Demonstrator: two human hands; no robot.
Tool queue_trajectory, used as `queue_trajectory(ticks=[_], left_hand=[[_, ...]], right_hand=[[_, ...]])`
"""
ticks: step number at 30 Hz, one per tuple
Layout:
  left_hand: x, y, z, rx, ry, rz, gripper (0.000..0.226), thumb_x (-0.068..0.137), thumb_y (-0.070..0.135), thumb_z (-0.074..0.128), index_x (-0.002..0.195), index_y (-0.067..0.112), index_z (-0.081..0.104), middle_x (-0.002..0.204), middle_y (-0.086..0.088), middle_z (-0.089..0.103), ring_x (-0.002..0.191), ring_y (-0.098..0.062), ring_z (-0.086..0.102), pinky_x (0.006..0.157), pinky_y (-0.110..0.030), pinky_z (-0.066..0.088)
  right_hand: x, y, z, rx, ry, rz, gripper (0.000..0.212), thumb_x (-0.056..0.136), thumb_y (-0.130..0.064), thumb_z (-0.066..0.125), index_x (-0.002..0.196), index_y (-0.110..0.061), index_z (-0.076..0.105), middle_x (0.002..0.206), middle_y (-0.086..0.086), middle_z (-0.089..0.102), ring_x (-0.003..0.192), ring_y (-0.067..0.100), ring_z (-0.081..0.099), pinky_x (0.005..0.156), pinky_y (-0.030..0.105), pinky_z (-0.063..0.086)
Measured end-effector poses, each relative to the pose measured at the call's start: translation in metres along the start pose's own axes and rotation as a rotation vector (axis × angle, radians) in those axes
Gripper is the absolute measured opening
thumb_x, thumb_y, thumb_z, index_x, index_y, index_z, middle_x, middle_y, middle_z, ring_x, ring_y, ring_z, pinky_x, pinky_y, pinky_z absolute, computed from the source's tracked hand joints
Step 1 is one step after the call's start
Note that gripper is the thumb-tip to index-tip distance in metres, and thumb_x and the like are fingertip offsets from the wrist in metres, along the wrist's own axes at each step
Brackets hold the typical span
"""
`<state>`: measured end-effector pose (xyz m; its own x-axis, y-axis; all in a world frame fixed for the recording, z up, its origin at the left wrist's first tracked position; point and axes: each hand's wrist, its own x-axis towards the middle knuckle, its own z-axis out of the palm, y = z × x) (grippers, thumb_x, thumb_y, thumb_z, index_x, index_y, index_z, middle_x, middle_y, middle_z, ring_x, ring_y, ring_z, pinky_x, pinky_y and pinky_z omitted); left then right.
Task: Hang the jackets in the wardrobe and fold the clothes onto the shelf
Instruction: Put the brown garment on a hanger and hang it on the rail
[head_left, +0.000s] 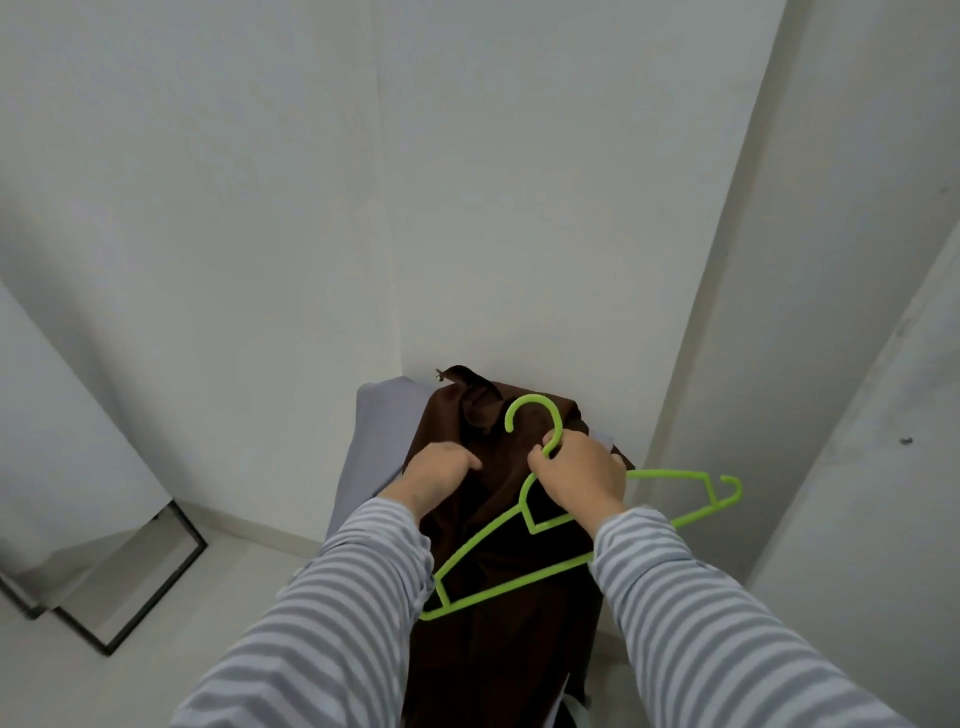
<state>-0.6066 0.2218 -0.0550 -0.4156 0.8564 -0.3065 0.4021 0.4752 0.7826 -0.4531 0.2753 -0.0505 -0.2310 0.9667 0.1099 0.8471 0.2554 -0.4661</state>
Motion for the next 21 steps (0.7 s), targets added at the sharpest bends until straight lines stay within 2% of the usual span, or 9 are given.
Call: queue_trajectory(ticks=[2, 4, 6, 8, 9, 10, 12, 16, 21], left_hand=[[0.01, 0.002, -0.001, -0.094, 0.108, -0.007, 0.025, 0.093, 0.027, 0.04, 0.098, 0.013, 0.06, 0.097, -0.006, 0.059, 0.085, -0.024, 0.054, 0.081, -0.034, 0.045], [0.019, 0.01, 0.002, -0.197, 0.117, -0.069, 0.031, 0.095, 0.04, 0.038, 0.087, 0.014, 0.052, 0.094, -0.007, 0.057, 0.082, -0.023, 0.055, 0.076, -0.033, 0.046], [0.028, 0.021, 0.008, -0.331, 0.103, -0.135, 0.043, 0.094, 0.052, 0.038, 0.103, 0.012, 0.048, 0.108, -0.009, 0.061, 0.094, -0.025, 0.061, 0.073, -0.032, 0.051], [0.037, 0.028, 0.014, -0.348, 0.224, -0.157, 0.069, 0.084, 0.059, 0.045, 0.125, 0.004, 0.042, 0.127, -0.013, 0.055, 0.11, -0.029, 0.057, 0.079, -0.037, 0.054], [0.04, 0.029, 0.015, -0.266, 0.346, -0.133, 0.075, 0.08, 0.054, 0.051, 0.13, -0.001, 0.038, 0.134, -0.015, 0.048, 0.116, -0.032, 0.053, 0.086, -0.038, 0.052], [0.04, 0.031, 0.014, -0.142, 0.475, -0.092, 0.07, 0.08, 0.041, 0.057, 0.132, -0.001, 0.036, 0.137, -0.015, 0.04, 0.12, -0.033, 0.047, 0.091, -0.039, 0.048], [0.041, 0.034, 0.013, 0.121, 0.607, 0.028, 0.057, 0.079, 0.017, 0.06, 0.13, 0.009, 0.036, 0.133, -0.012, 0.033, 0.122, -0.031, 0.039, 0.092, -0.04, 0.043], [0.055, 0.042, 0.017, 0.513, 0.423, 0.254, 0.055, 0.083, 0.016, 0.058, 0.135, 0.026, 0.042, 0.139, -0.006, 0.027, 0.131, -0.031, 0.027, 0.103, -0.045, 0.035], [0.071, 0.047, 0.043, 0.638, 0.31, 0.278, 0.051, 0.09, 0.028, 0.058, 0.138, 0.037, 0.043, 0.152, -0.003, 0.019, 0.14, -0.03, 0.015, 0.109, -0.05, 0.025]], right_hand=[[-0.004, 0.005, 0.001, 0.006, 0.008, -0.029, 0.031, 0.092, -0.04, 0.043, 0.084, -0.019, 0.065, 0.071, -0.006, 0.059, 0.077, 0.022, 0.055, 0.08, 0.035, 0.033], [-0.007, 0.012, 0.001, 0.009, 0.006, -0.039, 0.027, 0.092, -0.041, 0.044, 0.088, -0.024, 0.065, 0.074, -0.007, 0.06, 0.085, 0.022, 0.059, 0.087, 0.037, 0.035], [-0.009, 0.019, 0.0, -0.007, 0.001, -0.054, 0.024, 0.093, -0.042, 0.044, 0.092, -0.027, 0.063, 0.076, -0.009, 0.059, 0.09, 0.021, 0.06, 0.092, 0.037, 0.034], [-0.012, 0.025, 0.0, -0.037, -0.012, -0.07, 0.022, 0.093, -0.043, 0.044, 0.097, -0.029, 0.061, 0.075, -0.01, 0.055, 0.093, 0.021, 0.061, 0.093, 0.036, 0.033], [-0.013, 0.028, 0.0, -0.053, -0.015, -0.077, 0.023, 0.093, -0.044, 0.044, 0.099, -0.03, 0.061, 0.073, -0.01, 0.053, 0.093, 0.02, 0.061, 0.093, 0.036, 0.033], [-0.013, 0.032, 0.0, -0.067, -0.012, -0.085, 0.024, 0.093, -0.044, 0.044, 0.1, -0.03, 0.061, 0.072, -0.011, 0.052, 0.093, 0.02, 0.062, 0.093, 0.035, 0.033], [-0.014, 0.039, 0.0, -0.089, 0.005, -0.104, 0.026, 0.093, -0.045, 0.043, 0.102, -0.03, 0.063, 0.072, -0.01, 0.056, 0.091, 0.019, 0.062, 0.091, 0.034, 0.035], [-0.015, 0.052, 0.001, -0.125, 0.019, -0.097, 0.029, 0.093, -0.046, 0.043, 0.107, -0.031, 0.064, 0.088, -0.004, 0.07, 0.093, 0.021, 0.063, 0.087, 0.034, 0.035], [-0.01, 0.061, 0.003, -0.147, 0.02, -0.081, 0.029, 0.093, -0.045, 0.044, 0.108, -0.03, 0.064, 0.095, -0.003, 0.072, 0.099, 0.023, 0.063, 0.089, 0.034, 0.035]])
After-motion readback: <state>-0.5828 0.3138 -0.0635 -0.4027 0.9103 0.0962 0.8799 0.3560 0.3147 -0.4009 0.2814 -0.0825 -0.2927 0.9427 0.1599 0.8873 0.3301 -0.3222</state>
